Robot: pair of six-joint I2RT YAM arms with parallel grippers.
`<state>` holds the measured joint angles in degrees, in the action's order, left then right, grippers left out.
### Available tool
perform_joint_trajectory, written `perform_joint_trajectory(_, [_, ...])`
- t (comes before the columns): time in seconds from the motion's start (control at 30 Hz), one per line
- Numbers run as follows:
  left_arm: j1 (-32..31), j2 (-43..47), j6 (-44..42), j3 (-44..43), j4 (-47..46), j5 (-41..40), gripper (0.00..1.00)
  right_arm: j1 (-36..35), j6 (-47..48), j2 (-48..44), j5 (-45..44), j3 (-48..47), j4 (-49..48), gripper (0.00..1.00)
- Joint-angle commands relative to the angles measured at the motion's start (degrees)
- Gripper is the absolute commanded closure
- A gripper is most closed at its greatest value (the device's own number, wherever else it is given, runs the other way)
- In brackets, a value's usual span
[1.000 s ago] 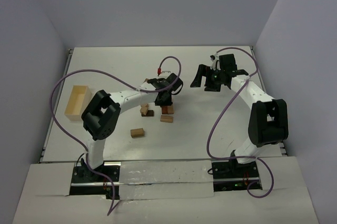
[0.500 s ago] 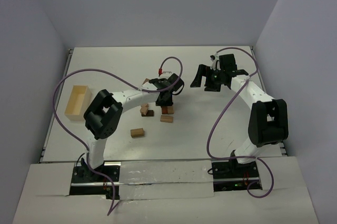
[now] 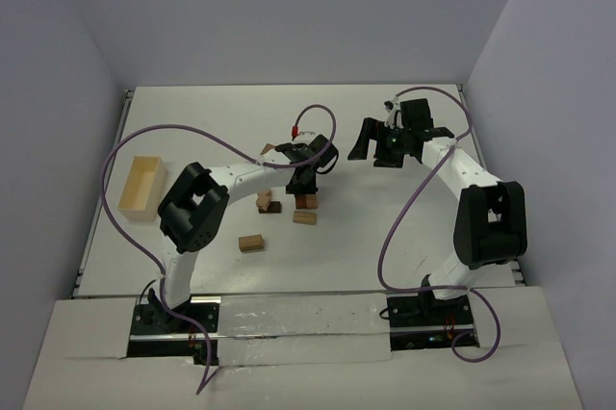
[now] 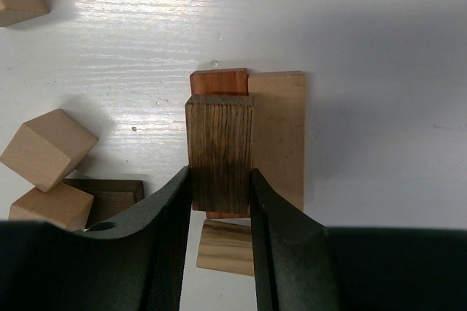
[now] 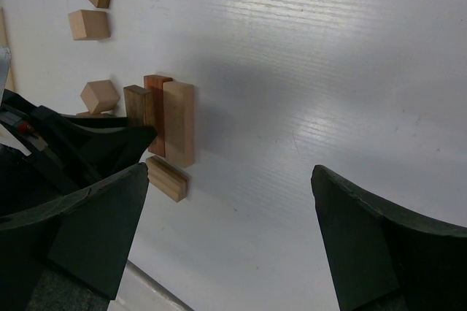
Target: Build the wood block tower
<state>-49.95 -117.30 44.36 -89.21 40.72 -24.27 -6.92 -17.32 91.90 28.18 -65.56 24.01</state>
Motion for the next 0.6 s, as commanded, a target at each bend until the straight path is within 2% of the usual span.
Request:
perform_joint_trajectory(0.0, [-0.5,-0.7,-0.2,-2.7,0.2,-0.3,0.61,0.2,-0.3,-1.5,0.9,-0.1,-1.2,0.0])
perform_joint_trajectory(0.3, [-0.5,-1.7,-0.2,-3.2,0.4,-0.6,0.59,0.2,-0.2,-1.7,0.8,0.1,-1.3,0.0])
perform_joint_trajectory(0.57, [-0.3,-2.1,-0.5,-3.5,0.4,-0.3,0.44,0.2,-0.2,-1.5,1.0,0.0,-1.5,0.0])
